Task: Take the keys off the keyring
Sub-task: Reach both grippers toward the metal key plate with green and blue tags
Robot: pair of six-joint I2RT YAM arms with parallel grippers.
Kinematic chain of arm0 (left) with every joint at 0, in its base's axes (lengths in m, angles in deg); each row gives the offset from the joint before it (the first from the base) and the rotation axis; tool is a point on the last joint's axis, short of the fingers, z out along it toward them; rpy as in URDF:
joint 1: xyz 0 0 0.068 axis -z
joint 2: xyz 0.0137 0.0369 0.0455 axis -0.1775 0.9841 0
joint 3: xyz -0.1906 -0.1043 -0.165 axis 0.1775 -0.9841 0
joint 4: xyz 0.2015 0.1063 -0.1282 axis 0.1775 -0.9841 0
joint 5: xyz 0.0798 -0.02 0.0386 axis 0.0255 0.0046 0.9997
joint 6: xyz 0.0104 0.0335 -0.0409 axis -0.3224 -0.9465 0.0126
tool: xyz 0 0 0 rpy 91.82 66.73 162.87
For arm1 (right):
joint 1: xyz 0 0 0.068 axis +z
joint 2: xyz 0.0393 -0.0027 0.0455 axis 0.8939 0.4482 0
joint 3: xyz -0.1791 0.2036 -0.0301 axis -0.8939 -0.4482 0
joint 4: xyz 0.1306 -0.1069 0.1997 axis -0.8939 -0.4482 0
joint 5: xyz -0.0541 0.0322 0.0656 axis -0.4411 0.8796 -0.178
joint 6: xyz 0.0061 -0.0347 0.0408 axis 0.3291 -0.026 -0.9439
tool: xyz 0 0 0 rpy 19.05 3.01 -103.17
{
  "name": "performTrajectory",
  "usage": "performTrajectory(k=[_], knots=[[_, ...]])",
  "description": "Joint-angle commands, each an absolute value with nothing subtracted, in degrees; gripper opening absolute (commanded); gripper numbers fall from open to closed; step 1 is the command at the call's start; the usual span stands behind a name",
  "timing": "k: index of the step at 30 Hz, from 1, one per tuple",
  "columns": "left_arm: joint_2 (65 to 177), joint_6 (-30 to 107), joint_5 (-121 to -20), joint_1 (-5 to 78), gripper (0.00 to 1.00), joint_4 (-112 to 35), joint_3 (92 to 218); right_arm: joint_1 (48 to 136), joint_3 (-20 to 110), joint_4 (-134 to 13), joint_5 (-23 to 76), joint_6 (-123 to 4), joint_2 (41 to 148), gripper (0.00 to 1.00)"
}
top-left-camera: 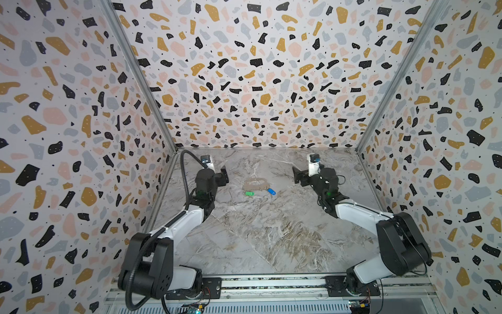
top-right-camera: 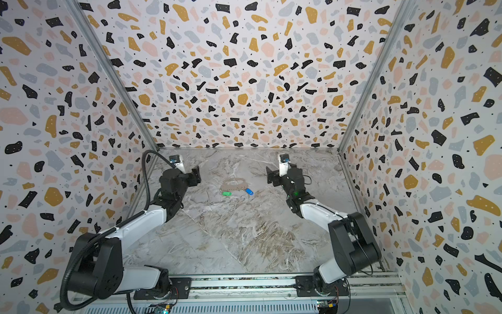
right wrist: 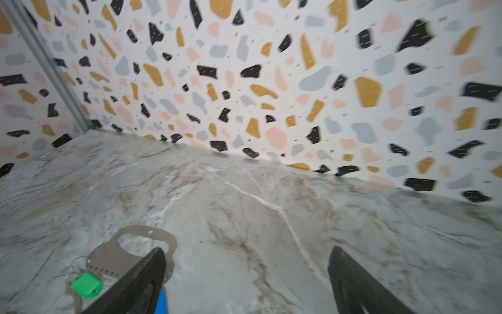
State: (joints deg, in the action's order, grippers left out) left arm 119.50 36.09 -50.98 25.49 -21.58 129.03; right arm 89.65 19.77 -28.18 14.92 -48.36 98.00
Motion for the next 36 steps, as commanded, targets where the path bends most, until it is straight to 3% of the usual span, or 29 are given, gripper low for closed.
performTrajectory(k=[1, 4, 12, 21, 29, 36], knots=[[124.27, 37.78, -54.87, 29.07, 0.65, -34.62, 134.79, 94.62, 29.48, -41.80, 17.53, -51.57, 104.70, 0.90], [127.00, 40.80, -55.29, 30.21, 0.59, -37.94, 136.34, 96.74, 33.32, -43.23, 20.69, -52.79, 109.02, 0.86], [133.61, 49.40, -56.77, 30.21, 0.44, -35.23, 136.35, 98.39, 33.49, -44.75, 24.08, -54.75, 112.36, 0.64], [142.84, 53.99, -59.67, 30.18, 0.38, -32.82, 141.10, 98.56, 31.10, -46.68, 24.52, -55.82, 111.00, 0.47], [147.57, 54.56, -60.92, 30.09, 0.30, -33.55, 144.77, 98.54, 30.26, -48.27, 22.75, -55.06, 109.64, 0.41], [147.43, 54.88, -60.36, 30.04, 0.28, -34.73, 144.19, 98.54, 31.05, -49.62, 22.57, -54.54, 110.47, 0.38]])
